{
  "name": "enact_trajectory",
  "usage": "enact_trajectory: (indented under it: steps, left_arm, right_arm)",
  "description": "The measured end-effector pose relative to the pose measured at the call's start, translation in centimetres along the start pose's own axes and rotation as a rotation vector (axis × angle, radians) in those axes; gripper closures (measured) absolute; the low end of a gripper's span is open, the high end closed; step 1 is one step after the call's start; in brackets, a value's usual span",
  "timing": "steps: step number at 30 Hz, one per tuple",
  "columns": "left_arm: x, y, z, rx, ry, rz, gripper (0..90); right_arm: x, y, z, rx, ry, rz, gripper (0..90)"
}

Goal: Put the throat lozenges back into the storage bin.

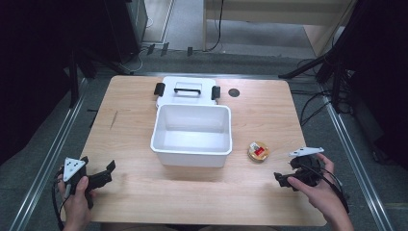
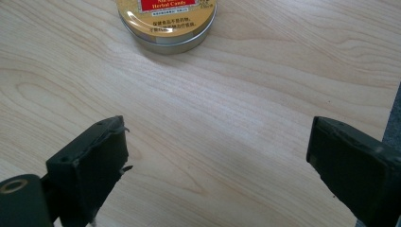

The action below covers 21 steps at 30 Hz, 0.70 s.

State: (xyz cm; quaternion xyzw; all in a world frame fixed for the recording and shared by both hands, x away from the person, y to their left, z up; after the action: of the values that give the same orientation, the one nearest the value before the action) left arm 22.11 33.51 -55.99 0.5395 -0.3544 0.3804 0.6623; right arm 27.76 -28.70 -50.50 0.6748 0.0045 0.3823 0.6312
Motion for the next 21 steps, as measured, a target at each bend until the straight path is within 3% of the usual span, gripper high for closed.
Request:
enact_trajectory:
  steps: [13,17,21]
  left_arm:
    - [0.0,0.0,0.0,-0.005,-0.006,-0.003,0.0]
    - [0.0,-0.1,0.0,-0.007,-0.012,-0.009,0.0]
    - [0.0,-0.1,0.1,-0.011,-0.02,-0.02,0.0]
  right_arm:
    - [2.8,-0.8,-0.9,0.032,0.054,-0.17,3.8]
    - [3.5,-0.7,-1.0,0.027,0.062,-0.183,4.0]
    - [4.5,-0.6,-1.0,0.029,0.072,-0.195,9.8]
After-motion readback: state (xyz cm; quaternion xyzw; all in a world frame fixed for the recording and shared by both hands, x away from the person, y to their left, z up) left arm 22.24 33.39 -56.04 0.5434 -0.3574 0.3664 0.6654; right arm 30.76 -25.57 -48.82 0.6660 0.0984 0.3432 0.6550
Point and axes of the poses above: each handheld gripper's, and its own axes: y roughly backward along the jaws, x roughly out of its top, z roughly to its right, the point moved 2 cm from there along -y, roughly forward along the jaws, and after that the axes turned 4 degrees about y, right-handed, at the moved point
